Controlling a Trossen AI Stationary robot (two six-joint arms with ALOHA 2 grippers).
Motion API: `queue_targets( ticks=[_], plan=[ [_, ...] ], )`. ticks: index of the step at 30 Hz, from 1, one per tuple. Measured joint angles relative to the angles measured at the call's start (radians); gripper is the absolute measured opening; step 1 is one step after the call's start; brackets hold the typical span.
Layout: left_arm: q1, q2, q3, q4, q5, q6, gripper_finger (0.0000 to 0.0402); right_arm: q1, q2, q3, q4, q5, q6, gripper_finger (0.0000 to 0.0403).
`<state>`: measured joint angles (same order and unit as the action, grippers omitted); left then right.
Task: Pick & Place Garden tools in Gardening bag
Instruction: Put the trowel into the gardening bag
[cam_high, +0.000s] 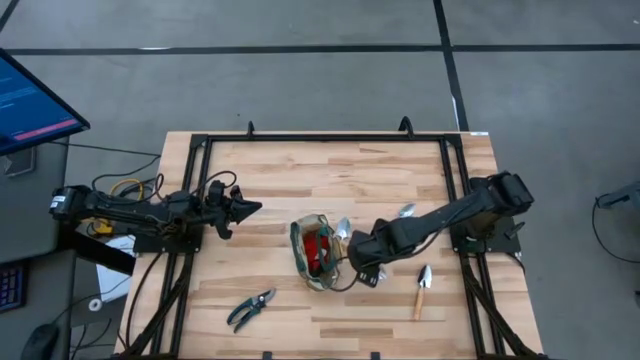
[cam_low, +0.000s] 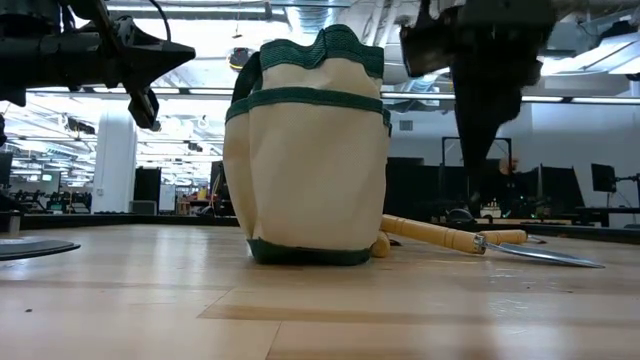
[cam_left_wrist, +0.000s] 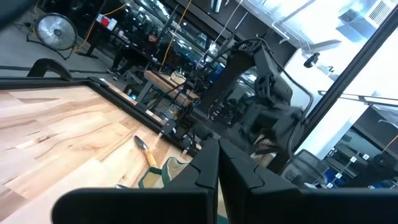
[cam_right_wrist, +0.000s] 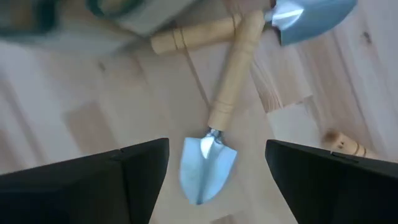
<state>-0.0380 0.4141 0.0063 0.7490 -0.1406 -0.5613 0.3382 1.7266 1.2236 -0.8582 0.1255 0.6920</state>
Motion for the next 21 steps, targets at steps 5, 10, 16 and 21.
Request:
queue_targets(
  ticks=[5,10,16,21],
  plan=[
    [0.000,0.000,0.000,0.000,0.000,0.000,0.0008,-0.009,0.056,0.000,0.051,-0.025,-0.049,0.0260],
    [0.000,0.000,0.000,0.001,0.000,0.000,0.0008,-0.021,0.062,-0.015,0.123,-0.031,-0.075,0.0260],
    [0.000,0.000,0.000,0.004,0.000,0.000,0.0008,-0.034,0.059,-0.050,0.160,-0.064,-0.103,0.0260],
    [0.000,0.000,0.000,0.006,0.000,0.000,0.0008,-0.032,0.059,-0.086,0.223,-0.078,-0.108,0.0260]
  ],
)
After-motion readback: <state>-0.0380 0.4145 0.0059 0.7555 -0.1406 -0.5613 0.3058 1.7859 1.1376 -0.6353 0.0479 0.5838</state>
